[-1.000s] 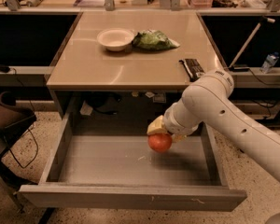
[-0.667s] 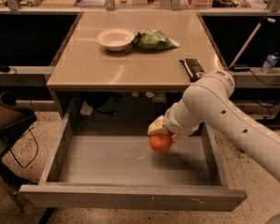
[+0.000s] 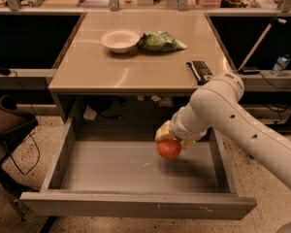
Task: Place apple into top drawer
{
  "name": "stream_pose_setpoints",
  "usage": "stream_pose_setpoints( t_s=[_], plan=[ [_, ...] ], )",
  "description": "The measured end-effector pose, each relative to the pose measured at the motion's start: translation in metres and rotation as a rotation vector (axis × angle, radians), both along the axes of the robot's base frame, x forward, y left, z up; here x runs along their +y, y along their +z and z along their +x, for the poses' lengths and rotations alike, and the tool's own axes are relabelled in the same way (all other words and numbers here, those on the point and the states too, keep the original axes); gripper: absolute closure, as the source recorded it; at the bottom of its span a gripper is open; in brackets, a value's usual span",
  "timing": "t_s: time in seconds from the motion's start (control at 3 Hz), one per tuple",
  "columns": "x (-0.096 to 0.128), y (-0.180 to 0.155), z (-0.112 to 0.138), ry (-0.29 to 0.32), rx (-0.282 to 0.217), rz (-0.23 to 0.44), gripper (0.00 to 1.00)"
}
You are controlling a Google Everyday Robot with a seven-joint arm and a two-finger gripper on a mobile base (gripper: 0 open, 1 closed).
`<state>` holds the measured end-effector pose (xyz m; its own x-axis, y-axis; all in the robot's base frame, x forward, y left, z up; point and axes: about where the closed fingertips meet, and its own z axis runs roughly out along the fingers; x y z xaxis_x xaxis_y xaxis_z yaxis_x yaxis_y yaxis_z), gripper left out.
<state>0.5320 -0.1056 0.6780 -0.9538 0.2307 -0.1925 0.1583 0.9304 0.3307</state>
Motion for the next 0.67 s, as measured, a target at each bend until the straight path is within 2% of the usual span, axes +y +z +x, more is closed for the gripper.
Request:
stream_pose_setpoints(
  t_s=[0.33, 0.67],
  plan=[
    [0.0000, 0.0000, 0.0000, 0.000, 0.000, 0.000, 0.13],
    [0.0000, -0.0001, 0.0000, 0.000, 0.000, 0.000, 0.00]
  ],
)
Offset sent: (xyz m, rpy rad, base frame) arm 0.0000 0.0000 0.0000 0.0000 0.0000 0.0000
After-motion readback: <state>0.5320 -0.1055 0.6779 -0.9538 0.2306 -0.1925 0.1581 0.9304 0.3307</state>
